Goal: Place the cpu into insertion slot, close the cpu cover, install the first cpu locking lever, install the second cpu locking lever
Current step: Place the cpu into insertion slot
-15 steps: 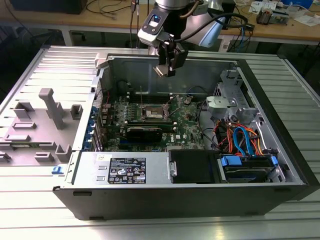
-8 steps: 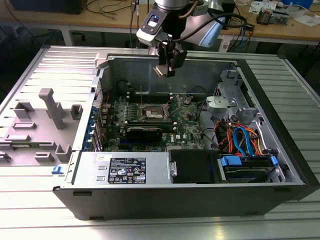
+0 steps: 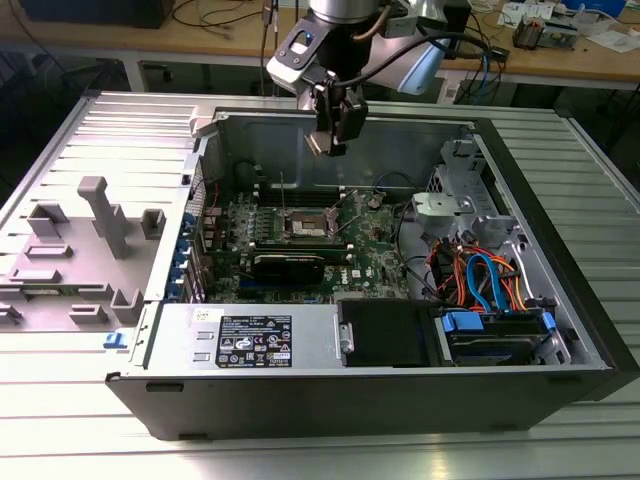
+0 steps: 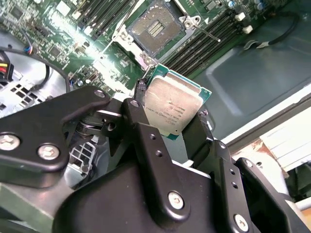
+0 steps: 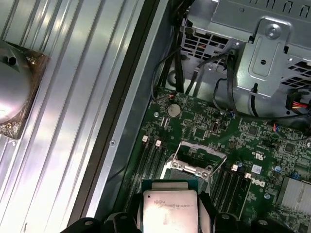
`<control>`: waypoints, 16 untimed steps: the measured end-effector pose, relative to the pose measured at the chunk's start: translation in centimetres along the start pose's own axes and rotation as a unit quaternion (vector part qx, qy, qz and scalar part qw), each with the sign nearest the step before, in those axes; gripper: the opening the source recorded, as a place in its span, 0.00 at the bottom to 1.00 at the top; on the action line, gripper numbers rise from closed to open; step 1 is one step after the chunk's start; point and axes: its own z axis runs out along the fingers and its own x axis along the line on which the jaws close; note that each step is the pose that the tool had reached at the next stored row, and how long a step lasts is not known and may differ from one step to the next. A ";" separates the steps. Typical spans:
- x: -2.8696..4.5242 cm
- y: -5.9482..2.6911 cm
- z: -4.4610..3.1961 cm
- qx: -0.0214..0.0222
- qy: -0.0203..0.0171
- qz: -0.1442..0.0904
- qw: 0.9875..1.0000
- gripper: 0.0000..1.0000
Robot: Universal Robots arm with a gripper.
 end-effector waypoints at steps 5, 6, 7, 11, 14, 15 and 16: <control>0.00 -0.01 0.01 0.001 0.000 0.005 1.000 0.55; 0.00 -0.01 0.01 0.001 0.000 0.005 1.000 0.55; 0.00 0.00 0.01 0.001 0.000 0.005 1.000 0.55; -0.02 -0.03 0.06 0.001 0.000 0.010 1.000 0.55; -0.03 -0.05 0.25 0.002 0.000 0.029 1.000 0.55; -0.03 -0.05 0.29 0.003 0.001 0.034 0.999 0.55; -0.03 -0.05 0.34 0.004 0.001 0.038 0.999 0.55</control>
